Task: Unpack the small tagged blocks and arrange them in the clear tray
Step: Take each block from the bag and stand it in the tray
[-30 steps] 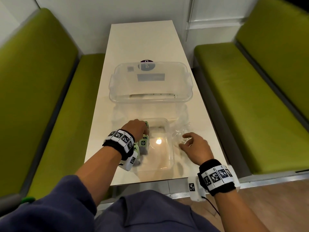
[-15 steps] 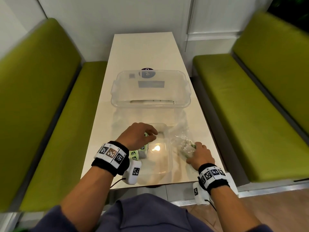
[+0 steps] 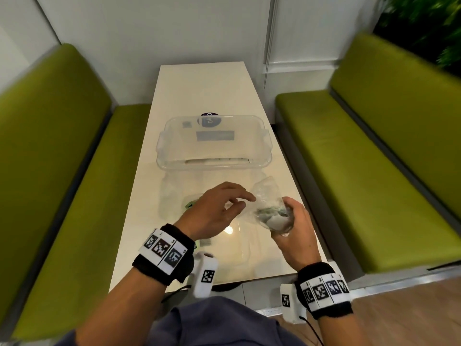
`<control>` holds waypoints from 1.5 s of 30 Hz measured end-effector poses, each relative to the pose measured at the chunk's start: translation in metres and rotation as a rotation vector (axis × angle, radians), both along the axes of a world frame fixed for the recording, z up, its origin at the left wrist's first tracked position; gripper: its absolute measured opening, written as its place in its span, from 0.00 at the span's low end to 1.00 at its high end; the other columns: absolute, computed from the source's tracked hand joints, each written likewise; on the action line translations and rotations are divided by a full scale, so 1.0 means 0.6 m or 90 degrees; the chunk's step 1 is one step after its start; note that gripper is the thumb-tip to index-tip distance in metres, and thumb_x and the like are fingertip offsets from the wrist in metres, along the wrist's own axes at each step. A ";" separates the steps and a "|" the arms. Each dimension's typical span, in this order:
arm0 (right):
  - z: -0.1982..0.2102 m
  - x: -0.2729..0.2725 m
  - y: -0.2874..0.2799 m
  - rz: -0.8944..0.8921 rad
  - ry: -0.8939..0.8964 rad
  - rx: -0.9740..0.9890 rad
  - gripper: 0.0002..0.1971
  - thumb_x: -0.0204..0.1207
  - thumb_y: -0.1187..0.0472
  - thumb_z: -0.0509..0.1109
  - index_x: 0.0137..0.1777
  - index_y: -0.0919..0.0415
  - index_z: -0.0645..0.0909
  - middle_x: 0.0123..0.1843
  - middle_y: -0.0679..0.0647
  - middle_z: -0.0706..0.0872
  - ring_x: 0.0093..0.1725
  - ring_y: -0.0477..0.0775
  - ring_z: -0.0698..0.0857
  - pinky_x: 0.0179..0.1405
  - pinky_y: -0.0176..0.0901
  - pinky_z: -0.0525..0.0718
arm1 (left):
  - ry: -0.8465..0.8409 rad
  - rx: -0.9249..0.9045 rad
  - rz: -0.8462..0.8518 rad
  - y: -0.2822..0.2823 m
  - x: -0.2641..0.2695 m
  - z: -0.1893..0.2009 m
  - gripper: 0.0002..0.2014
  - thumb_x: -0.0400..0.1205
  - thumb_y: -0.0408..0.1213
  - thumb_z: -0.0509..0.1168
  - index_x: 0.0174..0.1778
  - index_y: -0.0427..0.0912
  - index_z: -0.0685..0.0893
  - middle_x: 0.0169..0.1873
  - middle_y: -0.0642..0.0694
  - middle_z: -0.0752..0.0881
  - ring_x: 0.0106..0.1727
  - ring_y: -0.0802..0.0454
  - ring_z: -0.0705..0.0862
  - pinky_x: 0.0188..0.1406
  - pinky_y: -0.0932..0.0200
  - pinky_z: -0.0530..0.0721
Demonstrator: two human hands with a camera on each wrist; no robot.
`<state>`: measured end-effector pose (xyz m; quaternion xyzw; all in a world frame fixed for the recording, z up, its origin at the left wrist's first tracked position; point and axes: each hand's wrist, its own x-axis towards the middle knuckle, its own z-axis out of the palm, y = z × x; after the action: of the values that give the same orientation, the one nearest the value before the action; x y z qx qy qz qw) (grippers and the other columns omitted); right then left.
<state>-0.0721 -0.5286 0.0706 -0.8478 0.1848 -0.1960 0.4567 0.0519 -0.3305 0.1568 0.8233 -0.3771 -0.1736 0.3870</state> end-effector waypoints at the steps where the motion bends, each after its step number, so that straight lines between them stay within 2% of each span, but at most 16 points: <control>1: 0.008 0.002 0.007 0.021 -0.022 0.010 0.41 0.65 0.72 0.84 0.73 0.44 0.71 0.69 0.44 0.77 0.66 0.41 0.79 0.59 0.25 0.81 | 0.002 -0.017 0.000 0.004 0.000 0.006 0.13 0.89 0.39 0.65 0.63 0.62 0.88 0.64 0.62 0.83 0.59 0.65 0.84 0.49 0.75 0.77; 4: 0.032 0.007 0.022 0.065 -0.052 0.042 0.44 0.64 0.74 0.84 0.74 0.42 0.71 0.71 0.45 0.77 0.67 0.41 0.81 0.59 0.31 0.86 | 0.042 -0.030 0.020 0.018 -0.004 0.029 0.14 0.86 0.43 0.70 0.66 0.62 0.87 0.61 0.63 0.87 0.54 0.67 0.86 0.51 0.73 0.81; 7: 0.052 0.011 0.032 0.088 -0.063 0.035 0.41 0.64 0.69 0.86 0.75 0.48 0.73 0.71 0.41 0.74 0.64 0.33 0.80 0.55 0.24 0.84 | 0.061 0.046 0.007 0.032 -0.002 0.042 0.26 0.77 0.54 0.78 0.73 0.63 0.83 0.60 0.66 0.85 0.51 0.68 0.84 0.46 0.71 0.84; 10: 0.068 0.013 0.041 0.118 -0.049 -0.009 0.37 0.65 0.65 0.86 0.72 0.47 0.75 0.69 0.43 0.76 0.62 0.33 0.80 0.54 0.25 0.84 | 0.053 0.070 -0.006 0.045 -0.001 0.047 0.27 0.74 0.57 0.80 0.70 0.64 0.84 0.62 0.65 0.85 0.53 0.66 0.85 0.55 0.62 0.86; 12: 0.076 0.014 0.044 0.134 -0.033 -0.021 0.35 0.65 0.64 0.86 0.70 0.44 0.76 0.67 0.43 0.79 0.62 0.35 0.82 0.58 0.31 0.85 | 0.053 0.082 -0.012 0.048 -0.002 0.045 0.26 0.73 0.59 0.79 0.67 0.63 0.85 0.60 0.63 0.87 0.54 0.61 0.87 0.58 0.54 0.87; 15: 0.085 0.015 0.047 0.157 0.001 0.003 0.37 0.64 0.63 0.87 0.71 0.41 0.75 0.66 0.40 0.80 0.62 0.38 0.83 0.58 0.31 0.85 | 0.033 0.100 -0.001 0.051 -0.004 0.038 0.20 0.75 0.67 0.74 0.59 0.63 0.87 0.53 0.61 0.90 0.53 0.58 0.88 0.56 0.48 0.88; 18: 0.087 0.013 0.045 0.179 0.004 0.026 0.41 0.63 0.66 0.87 0.74 0.41 0.73 0.68 0.42 0.79 0.64 0.41 0.83 0.60 0.31 0.84 | 0.033 0.098 0.018 0.054 0.000 0.033 0.13 0.80 0.64 0.71 0.49 0.60 0.91 0.46 0.55 0.92 0.48 0.53 0.89 0.54 0.43 0.87; 20: 0.086 0.010 0.044 0.186 0.000 0.028 0.42 0.63 0.67 0.86 0.74 0.40 0.73 0.68 0.44 0.79 0.65 0.41 0.82 0.61 0.30 0.83 | 0.027 0.108 0.017 0.054 0.002 0.029 0.17 0.80 0.62 0.71 0.50 0.53 0.91 0.44 0.52 0.93 0.47 0.50 0.90 0.52 0.41 0.87; 22: 0.087 0.008 0.046 0.188 -0.003 0.048 0.43 0.63 0.69 0.86 0.74 0.40 0.73 0.69 0.44 0.78 0.65 0.41 0.82 0.63 0.32 0.83 | 0.010 0.127 0.007 0.054 0.003 0.027 0.24 0.75 0.68 0.70 0.49 0.50 0.90 0.43 0.51 0.92 0.45 0.50 0.90 0.50 0.41 0.88; 26: 0.090 0.003 0.050 0.201 -0.011 0.082 0.42 0.63 0.70 0.85 0.74 0.42 0.74 0.70 0.43 0.78 0.68 0.40 0.81 0.65 0.33 0.83 | -0.010 0.162 -0.013 0.048 0.004 0.018 0.31 0.66 0.74 0.68 0.50 0.50 0.89 0.43 0.51 0.92 0.45 0.49 0.90 0.48 0.41 0.89; 31: 0.091 -0.003 0.047 0.194 -0.029 0.037 0.36 0.66 0.69 0.85 0.70 0.45 0.76 0.67 0.43 0.78 0.63 0.37 0.81 0.57 0.27 0.82 | 0.008 0.135 -0.003 0.043 0.005 0.018 0.20 0.74 0.64 0.74 0.50 0.52 0.88 0.45 0.53 0.91 0.46 0.52 0.89 0.50 0.42 0.88; 34: 0.084 -0.006 0.041 0.162 -0.027 0.017 0.33 0.67 0.67 0.85 0.67 0.44 0.76 0.65 0.43 0.78 0.60 0.34 0.81 0.52 0.23 0.80 | 0.018 0.121 0.015 0.044 0.006 0.020 0.24 0.72 0.68 0.74 0.52 0.52 0.88 0.45 0.53 0.90 0.44 0.53 0.88 0.50 0.44 0.88; 37: 0.076 -0.007 0.033 0.128 -0.025 0.019 0.33 0.66 0.65 0.86 0.65 0.42 0.76 0.63 0.42 0.78 0.58 0.36 0.82 0.53 0.27 0.83 | 0.025 0.099 0.032 0.043 0.007 0.021 0.23 0.74 0.64 0.76 0.48 0.47 0.88 0.40 0.48 0.89 0.38 0.49 0.84 0.43 0.47 0.84; 41: 0.066 -0.004 0.018 0.082 -0.005 0.029 0.32 0.64 0.63 0.88 0.64 0.42 0.77 0.62 0.40 0.78 0.57 0.39 0.84 0.55 0.35 0.87 | 0.080 0.038 0.076 0.047 0.014 0.017 0.17 0.76 0.59 0.77 0.40 0.48 0.88 0.31 0.51 0.86 0.31 0.56 0.77 0.34 0.55 0.75; 43: 0.061 -0.003 0.011 0.069 0.004 0.033 0.32 0.64 0.62 0.88 0.64 0.43 0.77 0.62 0.40 0.79 0.57 0.40 0.84 0.54 0.35 0.87 | 0.126 0.008 0.090 0.049 0.020 0.012 0.13 0.80 0.51 0.77 0.40 0.44 0.89 0.29 0.51 0.84 0.31 0.56 0.78 0.36 0.55 0.76; 45: 0.059 -0.002 0.005 0.063 0.012 0.030 0.32 0.64 0.61 0.88 0.64 0.44 0.78 0.62 0.40 0.79 0.57 0.40 0.84 0.53 0.31 0.86 | 0.152 -0.013 0.095 0.050 0.023 0.010 0.11 0.82 0.46 0.76 0.42 0.41 0.90 0.29 0.53 0.86 0.32 0.57 0.83 0.35 0.61 0.79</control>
<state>-0.0731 -0.5257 0.1063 -0.8468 0.1514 -0.1607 0.4839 0.0656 -0.3006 0.1627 0.8187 -0.2675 -0.2377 0.4492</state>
